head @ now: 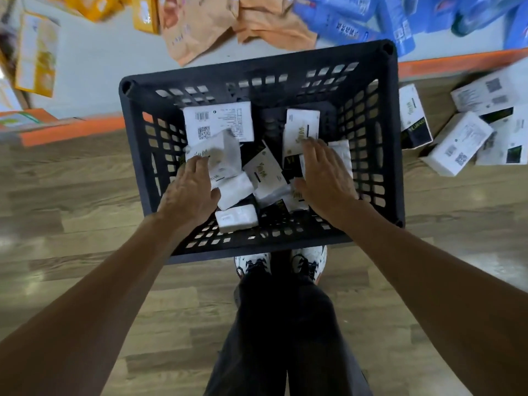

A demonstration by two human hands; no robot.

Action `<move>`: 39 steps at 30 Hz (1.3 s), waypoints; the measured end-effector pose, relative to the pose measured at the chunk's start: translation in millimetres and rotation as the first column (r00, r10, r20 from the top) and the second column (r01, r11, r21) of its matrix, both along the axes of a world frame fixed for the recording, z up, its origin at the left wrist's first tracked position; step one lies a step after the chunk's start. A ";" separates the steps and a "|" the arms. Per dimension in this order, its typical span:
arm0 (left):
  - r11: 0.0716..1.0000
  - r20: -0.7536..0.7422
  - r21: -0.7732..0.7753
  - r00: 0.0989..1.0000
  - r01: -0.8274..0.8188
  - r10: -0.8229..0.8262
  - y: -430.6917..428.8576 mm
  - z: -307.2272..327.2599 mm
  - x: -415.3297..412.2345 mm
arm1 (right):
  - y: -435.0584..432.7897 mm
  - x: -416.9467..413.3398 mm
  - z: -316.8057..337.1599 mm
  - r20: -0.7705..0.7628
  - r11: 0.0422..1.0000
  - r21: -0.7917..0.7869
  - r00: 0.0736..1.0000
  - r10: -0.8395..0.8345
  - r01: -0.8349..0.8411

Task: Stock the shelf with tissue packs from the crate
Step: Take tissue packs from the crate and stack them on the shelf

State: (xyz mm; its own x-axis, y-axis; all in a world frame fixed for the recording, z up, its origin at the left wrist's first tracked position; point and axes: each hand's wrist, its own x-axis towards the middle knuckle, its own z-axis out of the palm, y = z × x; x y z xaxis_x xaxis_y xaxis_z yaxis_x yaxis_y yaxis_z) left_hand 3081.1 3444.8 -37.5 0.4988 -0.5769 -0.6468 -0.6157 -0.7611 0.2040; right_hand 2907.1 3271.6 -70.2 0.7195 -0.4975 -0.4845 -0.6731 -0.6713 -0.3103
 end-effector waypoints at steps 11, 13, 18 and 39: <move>0.998 -0.006 -0.053 0.999 -0.033 0.032 -5.2 -57.7 -5.8 | -3.4 -25.8 -55.2 -0.124 0.966 -0.041 0.958 -0.258 0.255; 0.997 -0.005 -0.061 0.999 -0.045 0.045 -7.8 -67.2 0.5 | -5.1 -27.9 -61.5 -0.111 0.934 0.010 0.929 -0.353 0.356; 0.997 -0.041 -0.061 0.998 -0.045 0.043 -14.7 -87.6 22.2 | -8.3 -30.1 -81.7 -0.136 0.836 0.086 0.837 -0.530 0.542; 0.996 0.047 0.072 0.998 0.044 -0.048 -35.0 -76.9 -5.5 | 10.8 -22.0 -64.4 0.073 0.911 0.050 0.908 -0.413 0.410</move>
